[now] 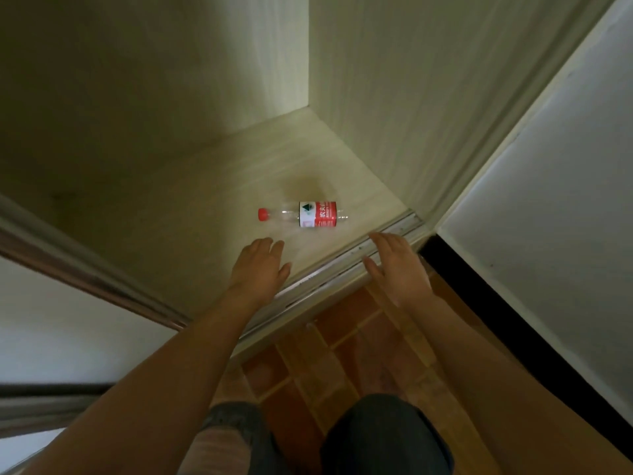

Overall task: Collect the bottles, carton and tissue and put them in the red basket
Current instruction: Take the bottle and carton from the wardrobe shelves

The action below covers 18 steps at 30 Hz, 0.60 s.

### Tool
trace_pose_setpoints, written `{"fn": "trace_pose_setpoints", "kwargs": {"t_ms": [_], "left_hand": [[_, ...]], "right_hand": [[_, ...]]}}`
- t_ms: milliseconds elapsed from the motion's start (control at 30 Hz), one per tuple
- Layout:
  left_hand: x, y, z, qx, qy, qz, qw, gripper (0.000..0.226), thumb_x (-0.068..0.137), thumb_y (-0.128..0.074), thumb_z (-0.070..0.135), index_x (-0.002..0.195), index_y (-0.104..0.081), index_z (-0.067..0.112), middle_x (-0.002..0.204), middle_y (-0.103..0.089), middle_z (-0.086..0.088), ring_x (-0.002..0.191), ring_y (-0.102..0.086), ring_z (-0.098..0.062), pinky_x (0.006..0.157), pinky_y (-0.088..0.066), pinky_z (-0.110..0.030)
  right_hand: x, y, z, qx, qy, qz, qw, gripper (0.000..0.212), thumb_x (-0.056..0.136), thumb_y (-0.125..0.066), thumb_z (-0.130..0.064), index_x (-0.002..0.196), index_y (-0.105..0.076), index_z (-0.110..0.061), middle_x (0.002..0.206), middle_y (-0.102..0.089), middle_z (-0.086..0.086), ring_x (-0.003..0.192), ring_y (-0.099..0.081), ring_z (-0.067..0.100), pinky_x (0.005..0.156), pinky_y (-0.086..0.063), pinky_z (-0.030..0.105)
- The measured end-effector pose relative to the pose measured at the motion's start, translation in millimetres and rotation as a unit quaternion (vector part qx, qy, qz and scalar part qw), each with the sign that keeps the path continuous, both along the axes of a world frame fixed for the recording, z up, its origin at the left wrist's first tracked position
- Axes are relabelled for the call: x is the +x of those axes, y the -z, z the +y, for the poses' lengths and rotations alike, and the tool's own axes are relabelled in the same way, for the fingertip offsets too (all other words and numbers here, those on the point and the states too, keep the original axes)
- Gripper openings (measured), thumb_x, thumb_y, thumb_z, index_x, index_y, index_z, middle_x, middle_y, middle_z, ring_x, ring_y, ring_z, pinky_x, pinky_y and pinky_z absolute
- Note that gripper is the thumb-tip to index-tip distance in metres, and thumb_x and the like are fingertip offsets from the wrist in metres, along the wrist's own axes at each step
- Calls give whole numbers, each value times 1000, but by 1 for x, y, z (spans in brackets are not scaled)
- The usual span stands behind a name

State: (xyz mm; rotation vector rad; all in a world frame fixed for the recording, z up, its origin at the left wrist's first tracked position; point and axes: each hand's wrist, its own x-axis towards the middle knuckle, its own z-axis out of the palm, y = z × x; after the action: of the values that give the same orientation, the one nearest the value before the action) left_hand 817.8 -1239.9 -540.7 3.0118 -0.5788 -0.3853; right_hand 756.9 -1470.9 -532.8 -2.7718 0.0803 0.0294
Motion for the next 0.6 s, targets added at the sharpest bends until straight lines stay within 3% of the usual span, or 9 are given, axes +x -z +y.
{"fn": "trace_pose_setpoints", "kwargs": {"t_ms": [200,433,600], "left_hand": [[14,61,2,43,-23,95,994,56,97,-35,36,145,-22,10,153,-23,-16,141,-23,-29,114,-21,-37],[42,106,-4,50,-21,105,993,61,98,-32,36,149,-9,11,158,-2,-17,146,-6,-31,118,-9,-40],[48,125,-3,58,-23,114,992,58,98,-29,28,148,-9,8,156,-4,-22,146,-2,-32,119,-5,-39]], "right_hand": [[32,41,7,-6,-20,26,999,55,93,-47,-34,140,-31,-10,146,-37,12,135,-30,27,112,-24,38],[73,81,15,-51,-56,48,996,61,91,-50,-31,142,-23,-12,152,-25,10,138,-24,26,112,-24,39],[109,93,18,-62,-50,38,996,67,88,-56,-24,144,-20,-14,154,-19,8,141,-20,27,114,-24,42]]}}
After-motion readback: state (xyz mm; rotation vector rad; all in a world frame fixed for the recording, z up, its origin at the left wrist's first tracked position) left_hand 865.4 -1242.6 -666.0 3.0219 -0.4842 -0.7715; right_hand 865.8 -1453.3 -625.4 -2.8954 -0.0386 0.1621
